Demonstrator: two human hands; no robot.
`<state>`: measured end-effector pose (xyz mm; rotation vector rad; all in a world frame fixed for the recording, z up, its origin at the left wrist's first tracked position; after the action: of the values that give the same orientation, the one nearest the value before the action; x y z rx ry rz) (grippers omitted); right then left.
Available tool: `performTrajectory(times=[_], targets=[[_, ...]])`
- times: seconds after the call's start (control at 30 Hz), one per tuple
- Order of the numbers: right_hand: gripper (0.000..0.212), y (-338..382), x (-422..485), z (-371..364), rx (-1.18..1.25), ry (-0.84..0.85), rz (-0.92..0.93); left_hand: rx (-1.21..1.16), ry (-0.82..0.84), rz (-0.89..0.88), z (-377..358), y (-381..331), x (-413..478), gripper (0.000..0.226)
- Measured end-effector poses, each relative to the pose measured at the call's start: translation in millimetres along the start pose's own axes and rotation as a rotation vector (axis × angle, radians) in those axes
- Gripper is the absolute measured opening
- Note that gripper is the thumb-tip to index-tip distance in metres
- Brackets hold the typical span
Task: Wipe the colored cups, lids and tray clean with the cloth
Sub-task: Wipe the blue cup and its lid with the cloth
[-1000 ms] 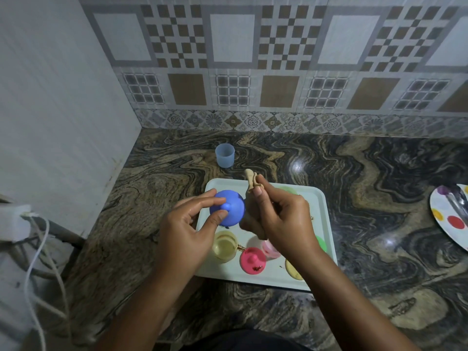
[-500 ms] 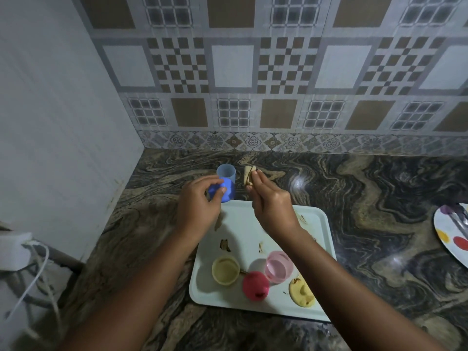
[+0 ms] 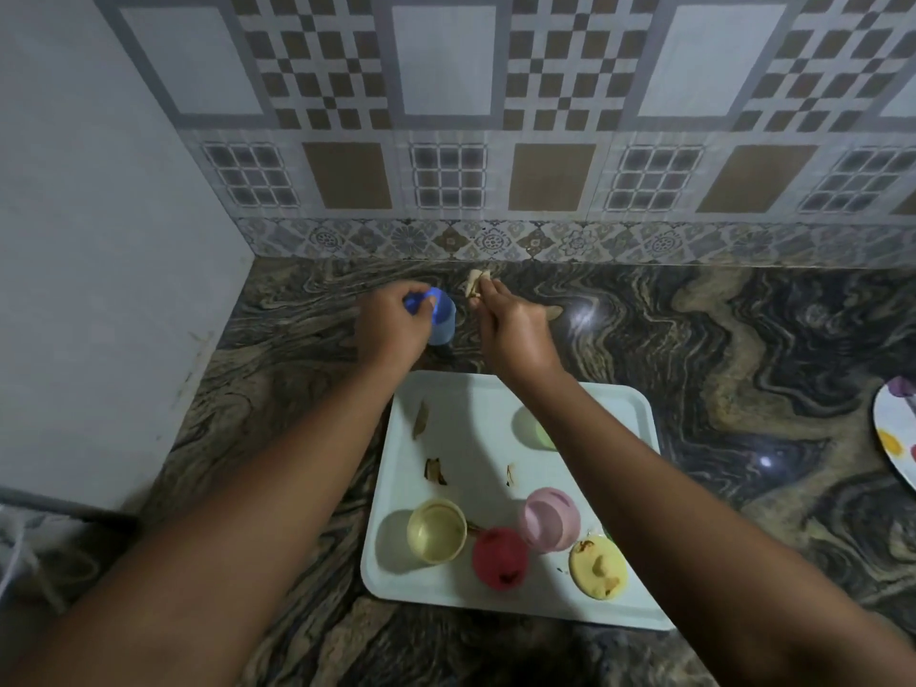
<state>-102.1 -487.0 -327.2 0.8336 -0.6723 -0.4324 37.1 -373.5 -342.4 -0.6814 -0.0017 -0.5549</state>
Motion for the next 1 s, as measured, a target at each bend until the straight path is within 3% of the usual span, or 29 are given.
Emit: performTrajectory(times=[0.43, 0.83, 1.0], targets=[[0.035, -20.9, 6.5, -19.7, 0.050, -0.041, -0.054, 0.048, 0.083, -0.006, -50.7, 21.0, 22.4, 0.020], [0.038, -39.7, 4.9, -16.2, 0.096, -0.092, -0.091, 0.343, 0.198, -0.197, -65.9, 6.0, 30.0, 0.036], [0.036, -42.2, 3.1, -12.5, 0.107, -0.124, -0.092, 0.303, 0.254, -0.247, -71.7, 1.4, 29.9, 0.039]])
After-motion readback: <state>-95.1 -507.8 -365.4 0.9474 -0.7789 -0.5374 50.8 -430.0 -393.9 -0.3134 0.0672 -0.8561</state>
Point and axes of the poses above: each hand's wrist, its own x-axis towards the middle knuckle, its own z-axis out of the back of the hand, y = z × x, the point moved 8 cm from there along x, towards the middle knuckle, and after that the axes turned 15 degrees about x, right-handed, at the moved point
